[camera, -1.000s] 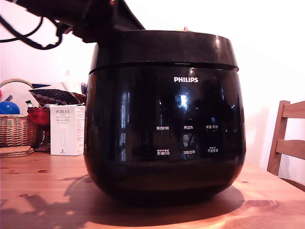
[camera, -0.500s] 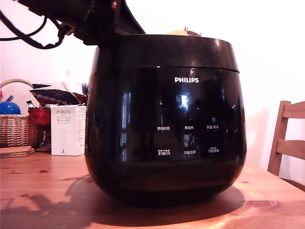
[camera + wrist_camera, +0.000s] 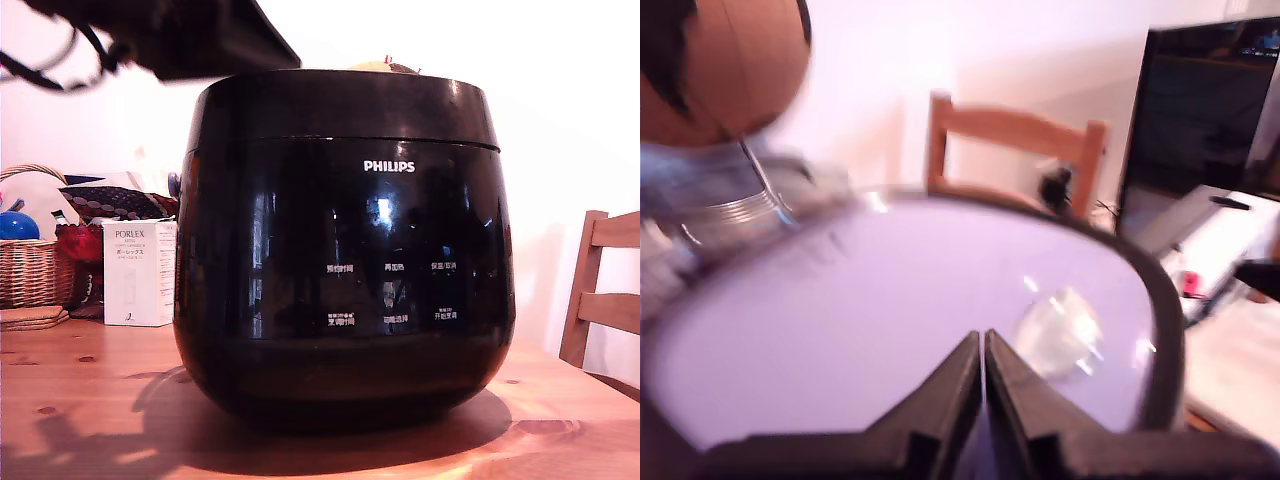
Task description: Close the rice cooker by pressing the lid down with medium force
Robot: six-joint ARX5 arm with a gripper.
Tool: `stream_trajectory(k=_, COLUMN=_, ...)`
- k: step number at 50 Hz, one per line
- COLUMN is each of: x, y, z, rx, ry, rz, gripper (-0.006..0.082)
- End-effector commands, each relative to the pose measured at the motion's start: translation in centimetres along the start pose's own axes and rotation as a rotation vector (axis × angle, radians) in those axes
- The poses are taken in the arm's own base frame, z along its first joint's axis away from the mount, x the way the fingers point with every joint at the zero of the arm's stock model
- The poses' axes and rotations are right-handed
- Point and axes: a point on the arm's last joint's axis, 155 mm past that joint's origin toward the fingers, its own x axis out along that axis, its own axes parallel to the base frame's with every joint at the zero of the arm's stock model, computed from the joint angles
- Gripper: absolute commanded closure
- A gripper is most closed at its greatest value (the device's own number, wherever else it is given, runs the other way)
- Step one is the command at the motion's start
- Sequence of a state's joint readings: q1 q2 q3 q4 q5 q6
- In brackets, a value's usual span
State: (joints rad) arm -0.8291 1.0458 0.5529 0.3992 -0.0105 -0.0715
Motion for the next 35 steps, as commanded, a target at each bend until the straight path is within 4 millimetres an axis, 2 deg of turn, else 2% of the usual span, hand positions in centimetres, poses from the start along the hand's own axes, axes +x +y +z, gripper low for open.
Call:
stream_trajectory(k=1, x=-0.9, y=1.8, z=3.7, rx=0.045, ry=-0.089, rz=0.059, gripper=0.0788)
stream_trajectory(k=7, x=-2.5, y=5.2, z=6.6, rx=0.119, ry=-0.131, rz=0.176, gripper=0.0787)
stream_trajectory(k=15, x=-5.3, y=10.7, z=8.8, rx=0.234, ry=-0.147, rz=0.38, gripper=0.0787)
stream_trajectory(k=19, x=-7.0, y=13.3, z=9.5, rx=0.231, ry=-0.163, rz=0.481, gripper=0.0787)
stream_trajectory(k=20, x=-7.5, y=13.9, z=9.7, rx=0.308, ry=-0.146, rz=0.513, gripper=0.0787)
stream_trajectory(k=26, x=-10.3, y=17.3, z=10.6, rx=0.339, ry=-0.149, rz=0.654, gripper=0.0787)
stream_trajectory(k=35, x=-13.0, y=20.2, z=11.1, rx=0.334, ry=-0.153, rz=0.773, gripper=0.0787)
